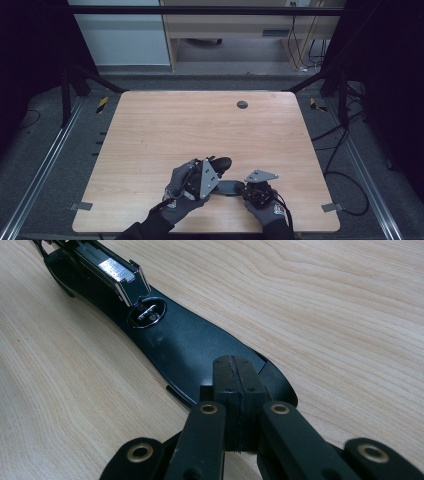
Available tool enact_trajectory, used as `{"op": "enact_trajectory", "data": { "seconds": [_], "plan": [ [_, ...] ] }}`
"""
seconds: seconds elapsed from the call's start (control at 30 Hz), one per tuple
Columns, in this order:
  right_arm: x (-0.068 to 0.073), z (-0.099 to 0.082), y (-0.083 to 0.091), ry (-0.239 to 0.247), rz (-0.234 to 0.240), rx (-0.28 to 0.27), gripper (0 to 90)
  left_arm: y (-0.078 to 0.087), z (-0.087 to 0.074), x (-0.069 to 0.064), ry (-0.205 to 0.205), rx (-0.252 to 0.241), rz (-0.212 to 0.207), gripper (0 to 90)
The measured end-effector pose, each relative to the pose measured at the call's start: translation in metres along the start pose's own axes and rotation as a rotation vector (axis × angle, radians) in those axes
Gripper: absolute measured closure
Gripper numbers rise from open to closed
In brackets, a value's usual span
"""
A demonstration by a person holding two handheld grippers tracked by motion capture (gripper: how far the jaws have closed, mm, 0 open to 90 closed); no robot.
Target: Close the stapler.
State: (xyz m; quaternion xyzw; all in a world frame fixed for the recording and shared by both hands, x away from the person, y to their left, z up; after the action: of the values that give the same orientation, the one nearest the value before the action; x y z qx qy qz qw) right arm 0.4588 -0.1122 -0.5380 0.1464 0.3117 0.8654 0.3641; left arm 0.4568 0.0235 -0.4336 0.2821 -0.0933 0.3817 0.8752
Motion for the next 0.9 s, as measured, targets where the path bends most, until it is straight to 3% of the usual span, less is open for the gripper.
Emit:
{"op": "enact_trajectory", "data": {
  "seconds": [0.9],
  "plan": [
    [0.000, 0.000, 0.000, 0.008, -0.013, 0.006, 90.0, -0.016, -0.008, -0.019, -0.079, 0.033, -0.026, 47.3]
  ]
}}
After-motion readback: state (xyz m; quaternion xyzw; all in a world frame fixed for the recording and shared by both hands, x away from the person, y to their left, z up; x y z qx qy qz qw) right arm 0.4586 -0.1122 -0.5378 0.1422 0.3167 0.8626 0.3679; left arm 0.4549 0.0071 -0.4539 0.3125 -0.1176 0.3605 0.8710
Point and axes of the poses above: each handheld gripper's, and its own axes: y roughly backward along the jaws, z roughly out of its top, x roughly to its left, the point moved 7 cm from there along -y, roughly forward along the jaws, and after that the axes turned 5 degrees about y, right-handed, at the moved point
